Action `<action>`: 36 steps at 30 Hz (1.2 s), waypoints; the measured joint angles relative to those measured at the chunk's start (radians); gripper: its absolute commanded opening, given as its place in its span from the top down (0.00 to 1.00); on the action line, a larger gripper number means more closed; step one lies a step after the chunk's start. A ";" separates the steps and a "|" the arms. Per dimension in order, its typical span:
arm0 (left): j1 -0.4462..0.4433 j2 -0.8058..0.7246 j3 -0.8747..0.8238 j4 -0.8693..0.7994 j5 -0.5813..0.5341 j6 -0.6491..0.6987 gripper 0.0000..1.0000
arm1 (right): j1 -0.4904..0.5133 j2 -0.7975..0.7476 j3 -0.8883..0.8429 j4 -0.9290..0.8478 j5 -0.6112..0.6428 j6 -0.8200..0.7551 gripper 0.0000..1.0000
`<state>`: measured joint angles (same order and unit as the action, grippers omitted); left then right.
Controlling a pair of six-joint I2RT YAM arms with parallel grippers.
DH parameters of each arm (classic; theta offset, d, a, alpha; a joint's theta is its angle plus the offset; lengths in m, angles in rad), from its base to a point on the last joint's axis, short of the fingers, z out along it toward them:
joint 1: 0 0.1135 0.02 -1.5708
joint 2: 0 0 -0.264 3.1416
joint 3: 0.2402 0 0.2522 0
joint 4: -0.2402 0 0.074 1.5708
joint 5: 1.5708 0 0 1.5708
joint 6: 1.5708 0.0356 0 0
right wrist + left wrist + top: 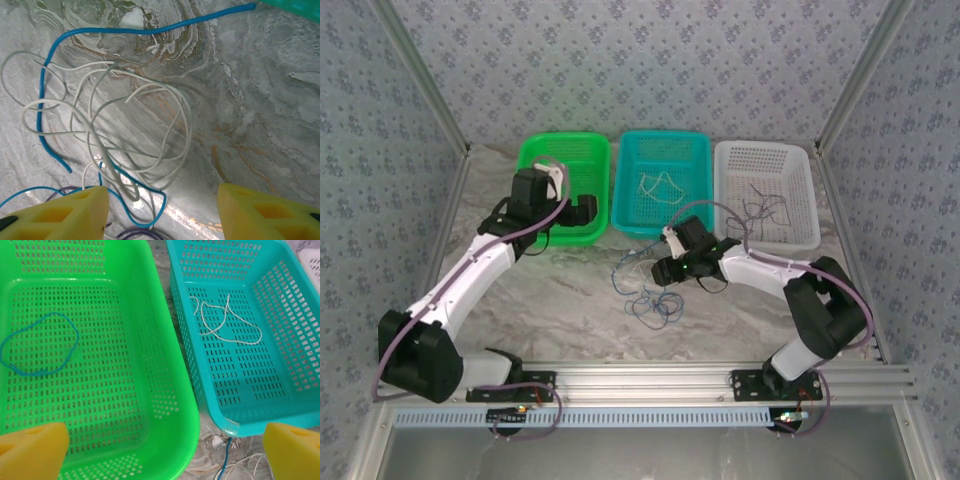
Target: Untangle the cables
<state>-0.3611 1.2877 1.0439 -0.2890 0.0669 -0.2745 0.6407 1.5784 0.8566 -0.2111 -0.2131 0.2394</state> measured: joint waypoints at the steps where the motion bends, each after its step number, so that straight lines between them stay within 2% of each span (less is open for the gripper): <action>1: 0.000 -0.008 -0.009 0.002 0.005 -0.004 0.01 | 0.003 0.013 0.003 0.005 0.002 0.000 0.43; 5: 0.000 -0.042 -0.028 0.007 0.017 -0.010 0.00 | 0.013 0.061 0.027 0.038 0.024 -0.003 0.47; 8: 0.000 -0.056 -0.032 0.018 0.021 -0.016 0.01 | 0.014 0.069 0.029 0.072 0.034 -0.001 0.54; 13: 0.000 -0.058 -0.042 0.032 0.023 -0.027 0.01 | 0.015 0.068 0.023 0.139 0.052 0.013 0.85; 15: 0.000 -0.058 -0.049 0.033 0.024 -0.034 0.01 | 0.016 0.063 0.017 0.153 0.057 0.015 0.93; 18: 0.000 -0.058 -0.061 0.039 0.028 -0.046 0.01 | 0.021 0.037 0.002 0.160 0.064 0.019 1.00; 27: -0.037 -0.056 -0.077 0.079 0.103 -0.052 0.00 | 0.063 -0.202 0.010 0.066 0.077 0.011 1.00; 36: -0.141 -0.055 -0.122 0.261 0.303 -0.040 0.05 | 0.065 -0.362 0.121 -0.073 0.073 -0.004 1.00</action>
<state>-0.5022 1.2327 0.9215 -0.0284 0.3698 -0.3141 0.7055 1.2163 0.9779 -0.2840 -0.1398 0.2356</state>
